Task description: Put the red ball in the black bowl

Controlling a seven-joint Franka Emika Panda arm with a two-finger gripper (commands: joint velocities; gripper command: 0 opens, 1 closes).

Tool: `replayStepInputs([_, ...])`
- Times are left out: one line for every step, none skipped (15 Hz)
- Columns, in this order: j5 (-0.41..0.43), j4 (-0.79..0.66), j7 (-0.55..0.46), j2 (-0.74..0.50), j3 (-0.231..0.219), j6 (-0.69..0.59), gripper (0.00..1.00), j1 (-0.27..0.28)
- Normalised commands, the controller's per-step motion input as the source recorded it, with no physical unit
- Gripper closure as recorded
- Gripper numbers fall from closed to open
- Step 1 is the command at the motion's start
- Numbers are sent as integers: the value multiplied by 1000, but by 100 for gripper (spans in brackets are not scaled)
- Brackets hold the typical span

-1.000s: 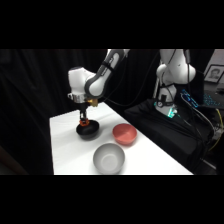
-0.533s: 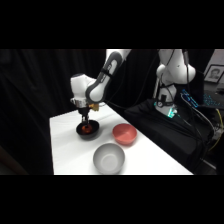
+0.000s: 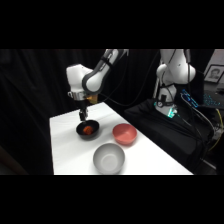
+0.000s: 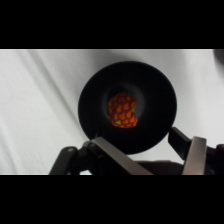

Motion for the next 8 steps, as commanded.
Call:
replayStepInputs([-6, 28, 1, -346, -38, -397, 0, -7])
replayStepInputs([-15, 36, -2, -339, -42, -407, 0, -9])
replayStepInputs([-19, 45, -9, -319, -41, -389, 0, -11])
replayStepInputs([-20, 52, -10, -300, -40, -372, 0, -13])
replayStepInputs([-25, 45, -9, -287, -40, -337, 0, -13])
replayStepInputs([-33, 48, -2, -263, -41, -310, 0, -12])
replayStepInputs([-29, 34, -24, -257, -35, -266, 0, -19])
replayStepInputs([-42, 18, -29, -243, -33, -222, 0, -16])
